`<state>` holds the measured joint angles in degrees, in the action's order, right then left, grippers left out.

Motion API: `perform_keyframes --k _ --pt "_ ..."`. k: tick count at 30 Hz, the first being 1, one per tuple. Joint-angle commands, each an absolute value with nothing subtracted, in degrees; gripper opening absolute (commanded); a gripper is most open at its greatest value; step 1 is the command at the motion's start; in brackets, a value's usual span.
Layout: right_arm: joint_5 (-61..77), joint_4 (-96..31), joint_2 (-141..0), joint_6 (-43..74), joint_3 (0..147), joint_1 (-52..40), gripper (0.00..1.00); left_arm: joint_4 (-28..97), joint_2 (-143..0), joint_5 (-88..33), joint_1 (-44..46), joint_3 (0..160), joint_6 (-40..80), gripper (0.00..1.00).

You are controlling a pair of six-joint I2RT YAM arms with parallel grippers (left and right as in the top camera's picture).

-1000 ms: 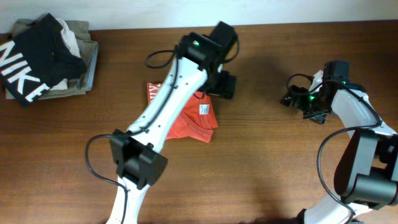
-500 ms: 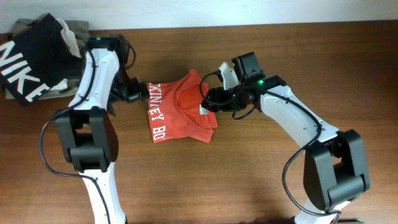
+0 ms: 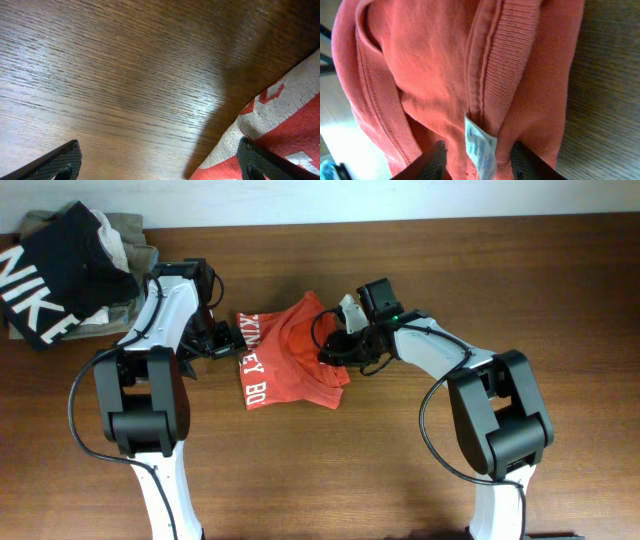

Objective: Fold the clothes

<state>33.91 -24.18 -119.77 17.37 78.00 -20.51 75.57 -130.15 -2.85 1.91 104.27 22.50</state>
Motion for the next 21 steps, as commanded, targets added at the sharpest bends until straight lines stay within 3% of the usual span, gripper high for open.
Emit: perform_keyframes --k 1,4,7,11,14,15,18,21 --pt "32.32 -24.64 -119.94 20.34 78.83 -20.45 0.15 75.42 -129.67 -3.62 1.98 104.01 22.22 0.99" --pt "32.21 -26.87 -119.94 20.45 80.42 -19.79 0.13 75.42 -129.67 -3.57 1.98 104.01 22.20 0.99" --pt "26.61 -35.11 -119.94 19.77 86.24 -19.79 0.20 75.42 -129.64 -3.44 1.98 104.01 22.22 0.99" --pt "26.24 -36.49 -119.96 19.79 87.22 -19.81 0.04 75.40 -129.64 -3.44 2.07 104.01 22.20 0.99" --pt "25.19 -37.60 -119.96 19.79 87.18 -19.81 0.04 75.40 -129.67 -3.42 2.09 104.01 22.20 0.99" --pt "22.57 -39.77 -119.96 19.79 87.13 -19.86 0.12 75.40 -129.64 -3.42 2.09 104.01 22.20 0.99" --pt "23.14 -41.19 -119.96 19.81 86.78 -20.03 0.17 75.18 -129.67 -3.44 2.09 104.01 22.22 0.99" --pt "23.83 -40.97 -119.96 20.05 86.78 -20.82 0.31 75.11 -129.67 -3.44 2.09 104.01 22.20 0.99"
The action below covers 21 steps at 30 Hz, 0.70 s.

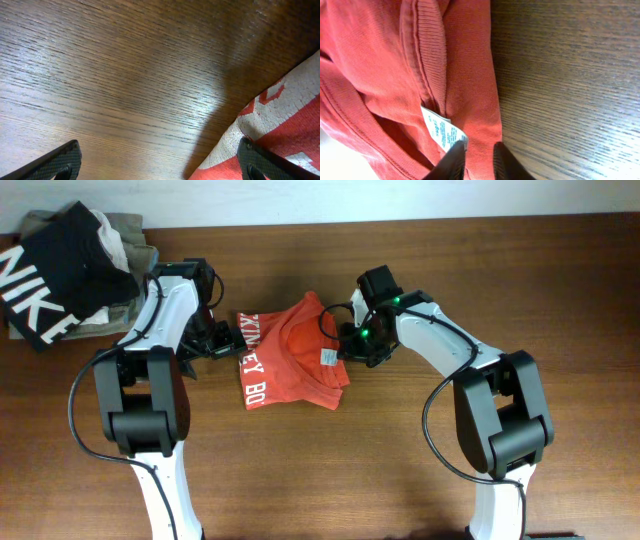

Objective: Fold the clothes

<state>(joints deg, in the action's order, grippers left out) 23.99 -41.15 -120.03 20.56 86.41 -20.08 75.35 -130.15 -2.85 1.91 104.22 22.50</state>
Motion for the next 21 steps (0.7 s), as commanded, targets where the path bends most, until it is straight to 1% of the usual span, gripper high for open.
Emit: perform_keyframes --k 1,3,4,6,7,12,13,17,21 --pt "24.82 -40.47 -119.96 20.03 86.80 -21.15 0.34 75.00 -129.64 -3.44 2.09 104.01 22.22 0.99" --pt "29.45 -38.65 -119.96 20.05 86.80 -21.15 0.34 75.00 -129.67 -3.44 2.09 104.01 22.22 0.99" --pt "29.82 -38.33 -119.96 20.29 86.80 -21.15 0.32 75.00 -129.67 -3.44 2.09 104.01 22.22 0.99" --pt "29.78 -38.39 -119.96 20.29 86.80 -21.39 0.19 75.00 -129.64 -3.44 2.09 104.01 22.22 0.99" --pt "29.74 -38.59 -119.98 20.27 86.80 -21.50 0.15 74.98 -129.64 -3.44 2.09 104.01 22.20 0.99" --pt "28.69 -38.79 -120.38 20.27 85.76 -21.52 0.15 75.00 -129.67 -3.44 2.09 104.01 22.22 0.99" --pt "28.67 -38.79 -120.38 20.27 85.76 -21.54 0.04 75.00 -129.64 -3.44 2.09 104.01 22.20 0.99" --pt "24.36 -37.36 -120.14 23.05 85.84 -21.34 0.04 75.00 -129.67 -3.42 2.09 104.01 22.20 0.99" --pt "24.36 -36.16 -115.35 23.03 87.61 -18.61 0.04 74.96 -129.64 -3.42 2.09 104.01 22.20 0.99"
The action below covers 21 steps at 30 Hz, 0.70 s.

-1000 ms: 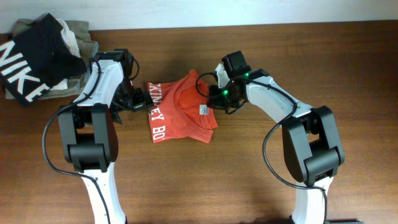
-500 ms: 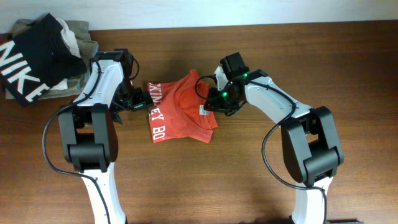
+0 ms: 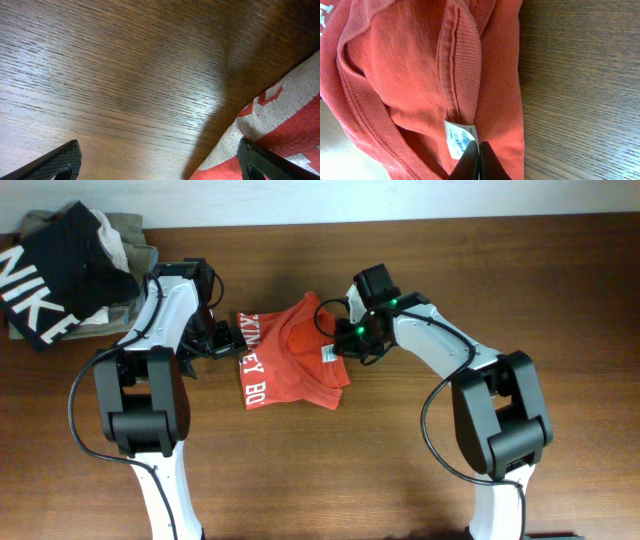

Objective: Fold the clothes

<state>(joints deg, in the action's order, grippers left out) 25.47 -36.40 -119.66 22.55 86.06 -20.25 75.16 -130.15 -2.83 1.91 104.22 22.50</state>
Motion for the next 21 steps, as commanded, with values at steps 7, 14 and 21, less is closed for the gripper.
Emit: perform_keyframes --k 7,14,21 --pt "23.14 -36.82 -111.94 22.79 87.68 -14.06 0.04 74.28 -129.67 -3.44 2.09 104.01 22.22 0.99" --pt "-1.26 -41.65 -114.91 22.81 87.66 -14.06 0.06 74.06 -129.64 -3.46 2.07 104.03 22.20 0.99" --pt "-2.33 -56.34 -114.10 22.96 104.73 -8.23 0.99 75.07 -118.69 -10.46 3.51 105.21 17.80 0.99"
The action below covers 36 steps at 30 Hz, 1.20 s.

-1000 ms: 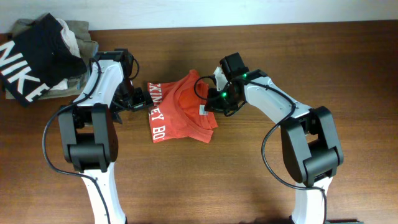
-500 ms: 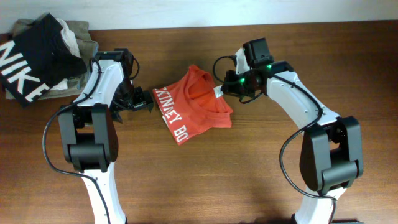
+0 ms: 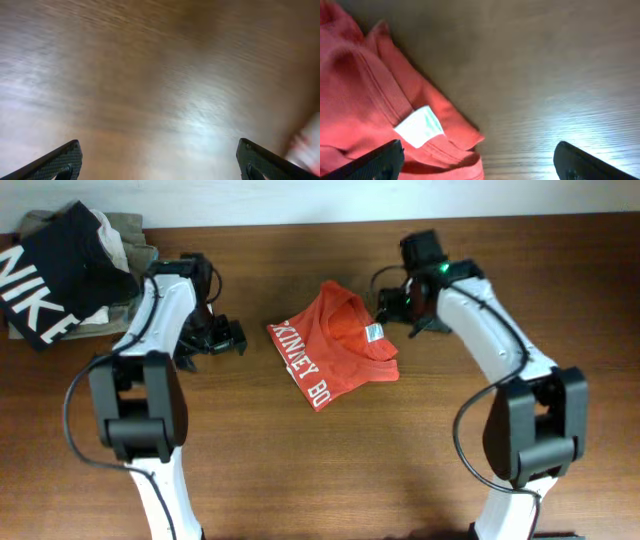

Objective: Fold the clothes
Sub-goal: 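Grasp the folded red shirt with the left gripper, then carry the shirt with the left gripper onto the clothes stack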

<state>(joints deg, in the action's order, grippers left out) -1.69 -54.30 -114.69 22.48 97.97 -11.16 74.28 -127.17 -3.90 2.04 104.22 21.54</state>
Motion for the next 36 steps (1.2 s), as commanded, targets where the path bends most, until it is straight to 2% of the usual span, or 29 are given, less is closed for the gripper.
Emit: perform_keyframes --k 1,5,9,13,17,21,23,25,26,27,28,29,32,35,36 --pt "-1.50 -57.06 -114.10 22.79 106.67 -6.63 0.98 75.75 -117.62 -13.98 4.62 105.21 15.99 0.99" --pt "-0.67 -55.83 -114.13 22.81 108.66 3.53 0.99 78.67 -117.38 -19.90 11.20 103.98 12.86 0.99" --pt "-0.67 -56.14 -114.15 22.81 108.66 9.54 0.99 72.16 -117.38 -23.35 17.76 97.93 17.67 0.99" --pt "-0.69 -56.14 -114.15 22.81 108.66 12.08 0.99 50.83 -117.38 -29.78 16.08 83.96 21.08 0.99" --pt "-0.67 -56.16 -114.15 22.81 108.66 12.08 0.99 39.62 -117.40 -30.26 14.46 77.25 22.09 0.99" --pt "-0.67 -56.16 -114.15 22.81 108.66 12.08 0.99 24.99 -117.40 -30.20 14.48 69.32 29.63 0.99" --pt "-0.67 -56.16 -114.15 22.81 108.66 12.08 0.99 17.54 -117.40 -26.37 14.48 65.76 36.16 0.99" --pt "-0.69 -56.16 -114.15 22.81 108.66 12.08 0.99 16.53 -117.40 -22.46 14.50 65.41 36.88 0.99" --pt "-0.69 -56.14 -114.15 22.81 108.66 12.08 0.99 16.47 -117.40 -22.44 14.50 65.41 36.88 0.79" --pt "-0.67 -56.16 -114.15 22.81 108.66 12.08 0.99 15.29 -117.40 -20.88 14.50 65.41 36.88 0.45" --pt "-0.67 -56.14 -114.15 22.81 108.66 12.08 0.99 14.20 -117.40 -19.49 14.50 65.41 36.88 0.24" --pt "-0.69 -56.16 -114.15 22.81 108.66 12.08 0.99 12.14 -117.40 -17.34 14.46 65.41 36.88 0.12" --pt "-0.67 -56.16 -114.15 22.81 108.66 12.08 0.99 7.27 -117.40 -12.40 14.09 65.43 35.59 0.02" --pt "-0.67 -56.16 -114.15 22.81 108.66 12.08 0.99 6.52 -117.38 -4.19 9.21 67.02 30.02 0.01" --pt "-0.69 -56.16 -114.15 22.81 108.66 12.08 0.99 6.00 -117.38 -0.95 5.63 68.51 24.43 0.01"
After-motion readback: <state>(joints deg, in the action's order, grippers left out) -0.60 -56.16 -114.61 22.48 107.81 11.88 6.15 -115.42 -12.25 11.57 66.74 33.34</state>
